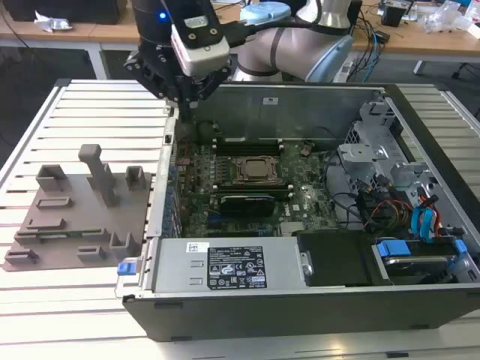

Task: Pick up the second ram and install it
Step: 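Reach for the second ram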

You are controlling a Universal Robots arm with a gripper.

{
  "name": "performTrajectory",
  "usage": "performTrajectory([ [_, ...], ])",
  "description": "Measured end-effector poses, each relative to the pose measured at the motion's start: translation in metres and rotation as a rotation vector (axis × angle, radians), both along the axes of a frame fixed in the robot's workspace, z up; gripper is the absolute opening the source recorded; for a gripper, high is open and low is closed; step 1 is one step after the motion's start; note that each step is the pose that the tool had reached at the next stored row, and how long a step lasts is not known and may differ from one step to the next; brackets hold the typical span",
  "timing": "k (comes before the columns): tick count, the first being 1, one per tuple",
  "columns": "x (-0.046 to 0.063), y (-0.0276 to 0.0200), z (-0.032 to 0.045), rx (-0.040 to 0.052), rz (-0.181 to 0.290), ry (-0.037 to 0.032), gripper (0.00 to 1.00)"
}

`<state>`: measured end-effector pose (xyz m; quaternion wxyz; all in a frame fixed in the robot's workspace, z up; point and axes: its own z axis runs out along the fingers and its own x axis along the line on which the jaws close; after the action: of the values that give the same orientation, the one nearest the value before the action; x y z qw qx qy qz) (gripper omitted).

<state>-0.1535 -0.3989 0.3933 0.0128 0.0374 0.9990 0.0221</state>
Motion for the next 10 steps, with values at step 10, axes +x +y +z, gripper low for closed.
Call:
performTrajectory([
  [10,-0.076,0.0,-0.0004,0.0,0.0,-0.0032,0.11],
])
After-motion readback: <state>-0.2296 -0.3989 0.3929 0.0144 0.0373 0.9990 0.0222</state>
